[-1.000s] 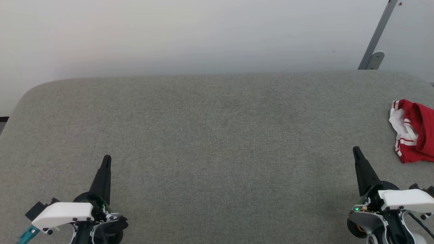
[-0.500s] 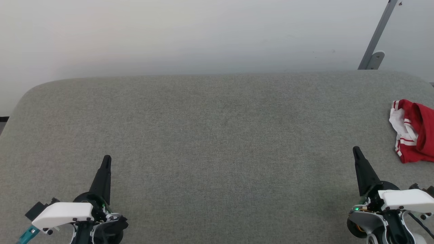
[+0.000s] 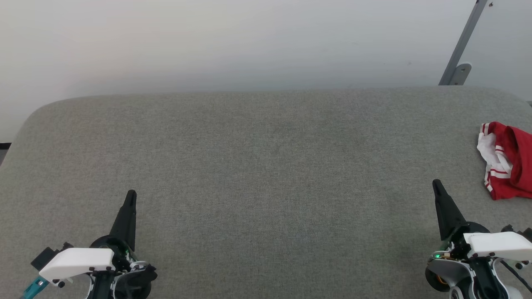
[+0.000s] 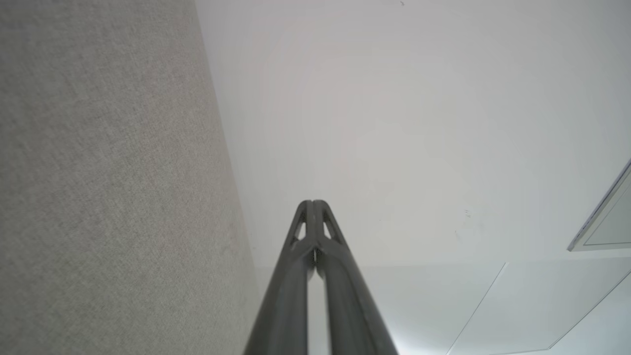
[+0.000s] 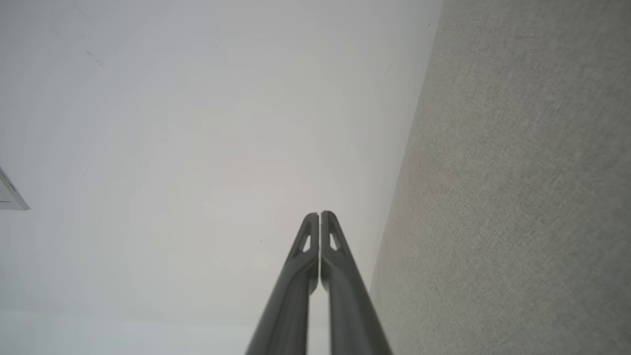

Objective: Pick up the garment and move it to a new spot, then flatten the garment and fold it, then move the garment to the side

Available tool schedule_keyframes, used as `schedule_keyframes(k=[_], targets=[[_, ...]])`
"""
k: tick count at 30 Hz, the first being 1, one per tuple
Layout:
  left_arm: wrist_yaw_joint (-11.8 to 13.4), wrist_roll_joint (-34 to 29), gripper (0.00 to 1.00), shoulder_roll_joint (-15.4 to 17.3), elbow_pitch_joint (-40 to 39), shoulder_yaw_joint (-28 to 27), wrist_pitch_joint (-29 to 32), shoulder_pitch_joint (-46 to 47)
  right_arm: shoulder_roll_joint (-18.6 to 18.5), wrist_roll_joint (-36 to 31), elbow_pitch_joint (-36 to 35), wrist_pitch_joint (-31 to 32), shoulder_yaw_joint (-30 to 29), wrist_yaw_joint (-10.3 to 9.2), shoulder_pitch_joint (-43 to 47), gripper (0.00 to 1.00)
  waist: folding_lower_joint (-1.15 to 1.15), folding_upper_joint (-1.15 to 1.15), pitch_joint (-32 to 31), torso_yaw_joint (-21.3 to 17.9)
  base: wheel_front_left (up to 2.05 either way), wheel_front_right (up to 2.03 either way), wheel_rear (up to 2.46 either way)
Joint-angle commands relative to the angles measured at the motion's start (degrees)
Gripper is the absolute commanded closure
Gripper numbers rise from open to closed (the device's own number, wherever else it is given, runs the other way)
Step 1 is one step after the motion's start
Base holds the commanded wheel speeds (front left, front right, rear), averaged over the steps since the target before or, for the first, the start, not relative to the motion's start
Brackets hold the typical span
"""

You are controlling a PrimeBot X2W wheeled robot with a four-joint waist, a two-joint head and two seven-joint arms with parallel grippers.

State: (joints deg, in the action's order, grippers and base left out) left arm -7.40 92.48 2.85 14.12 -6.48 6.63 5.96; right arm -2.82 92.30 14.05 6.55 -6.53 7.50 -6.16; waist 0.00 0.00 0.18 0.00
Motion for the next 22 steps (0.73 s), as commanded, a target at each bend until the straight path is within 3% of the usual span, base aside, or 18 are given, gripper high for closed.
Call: schedule_keyframes(k=[1, 22], targets=[[-0.17, -0.16, 1.00, 0.02, 0.00, -0.15, 0.04, 0.71, -0.11, 0.22, 0.02, 0.15, 0.01, -0.02, -0.28, 1.00, 0.00, 0.00, 0.00, 0.00, 0.00, 0.00, 0.00], [-0.17, -0.18, 1.00, 0.03, 0.00, -0.16, 0.06, 0.72, -0.11, 0.23, 0.02, 0.14, 0.01, -0.02, -0.28, 1.00, 0.00, 0.00, 0.00, 0.00, 0.00, 0.00, 0.00]])
